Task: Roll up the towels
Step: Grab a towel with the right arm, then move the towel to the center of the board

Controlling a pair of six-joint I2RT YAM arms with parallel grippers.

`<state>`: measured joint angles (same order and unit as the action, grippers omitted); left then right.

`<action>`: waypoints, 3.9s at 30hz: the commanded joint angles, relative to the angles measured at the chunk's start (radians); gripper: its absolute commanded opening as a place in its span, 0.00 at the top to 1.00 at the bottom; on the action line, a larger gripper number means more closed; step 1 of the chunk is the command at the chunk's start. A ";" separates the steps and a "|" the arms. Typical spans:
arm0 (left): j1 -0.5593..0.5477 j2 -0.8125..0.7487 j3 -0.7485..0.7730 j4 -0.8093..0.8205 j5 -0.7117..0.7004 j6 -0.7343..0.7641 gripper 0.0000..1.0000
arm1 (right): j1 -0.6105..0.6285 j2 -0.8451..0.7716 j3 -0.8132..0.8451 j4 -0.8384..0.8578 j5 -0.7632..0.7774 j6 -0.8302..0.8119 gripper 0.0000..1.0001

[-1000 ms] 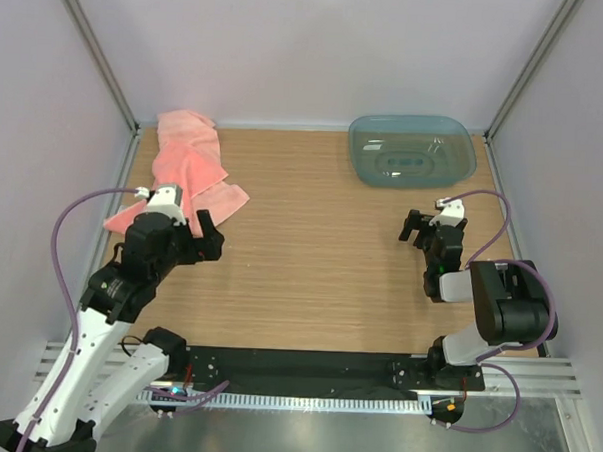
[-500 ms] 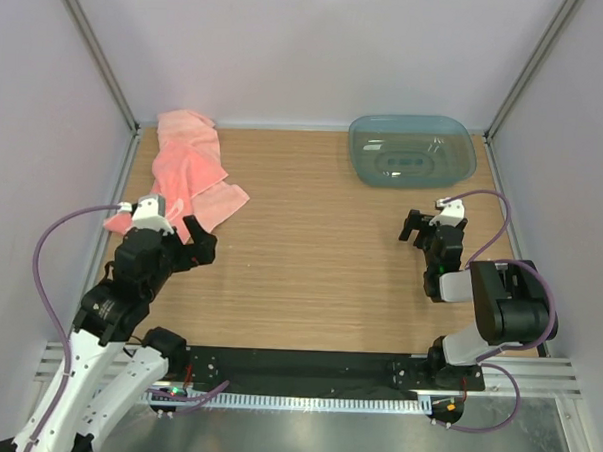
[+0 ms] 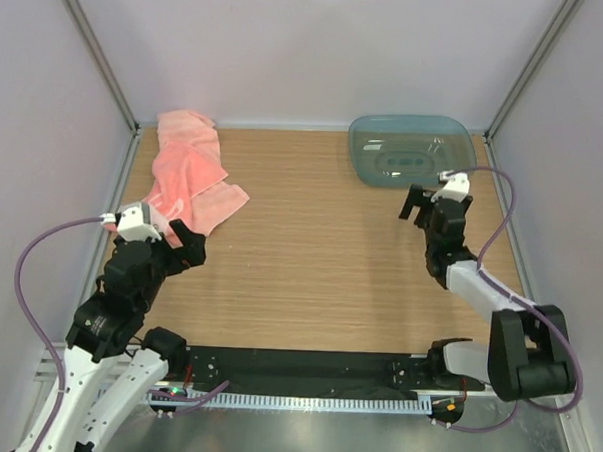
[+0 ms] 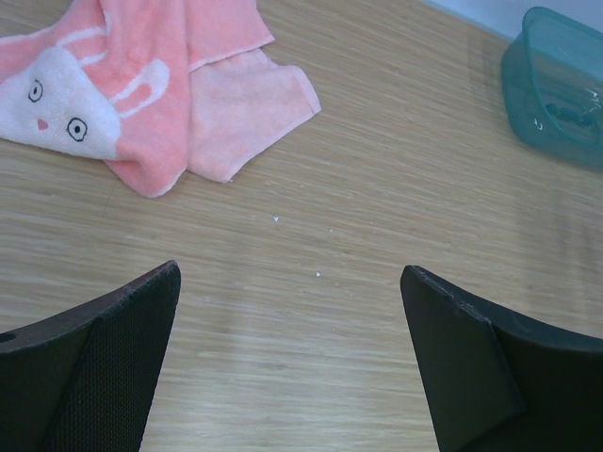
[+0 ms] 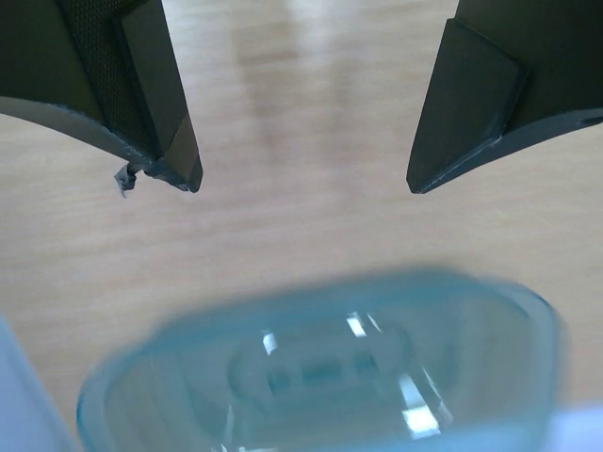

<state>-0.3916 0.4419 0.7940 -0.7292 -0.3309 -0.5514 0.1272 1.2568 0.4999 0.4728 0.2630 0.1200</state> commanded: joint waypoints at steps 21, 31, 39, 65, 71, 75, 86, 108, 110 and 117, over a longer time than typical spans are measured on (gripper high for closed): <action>0.000 -0.018 0.010 -0.004 -0.097 -0.042 0.00 | 0.531 1.007 1.626 -0.911 -0.547 0.317 0.00; 0.000 -0.080 -0.003 0.002 -0.109 -0.053 0.00 | 0.581 1.251 1.815 -0.893 -0.509 0.355 0.00; 0.000 -0.052 0.001 0.002 -0.088 -0.050 0.00 | 0.581 1.401 2.008 -0.881 -0.487 0.444 0.01; 0.000 -0.062 -0.001 0.010 -0.072 -0.047 0.00 | 0.621 1.567 2.134 -0.769 -0.567 0.653 0.66; 0.002 -0.063 -0.001 0.010 -0.080 -0.044 0.00 | 0.620 1.430 2.025 -0.789 -0.570 0.606 0.99; 0.002 -0.062 0.002 0.005 -0.088 -0.042 0.00 | 0.605 1.287 1.987 -0.878 -0.550 0.526 0.99; 0.002 0.137 0.046 -0.039 -0.051 -0.065 0.00 | 0.540 0.416 1.111 -0.948 -0.381 0.369 0.99; -0.380 1.040 0.033 0.490 0.044 -0.182 0.00 | 0.540 0.044 0.578 -1.000 -0.383 0.366 0.99; -0.378 1.087 0.066 0.494 0.017 -0.194 0.00 | 0.539 0.026 0.571 -1.010 -0.372 0.362 0.99; -0.378 1.218 0.125 0.560 -0.017 -0.223 0.00 | 0.531 -0.054 0.552 -1.069 -0.349 0.343 0.99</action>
<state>-0.7681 1.6245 0.8688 -0.2520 -0.3008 -0.7399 0.6624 1.2514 1.0443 -0.5636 -0.1028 0.4892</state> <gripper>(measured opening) 0.996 0.052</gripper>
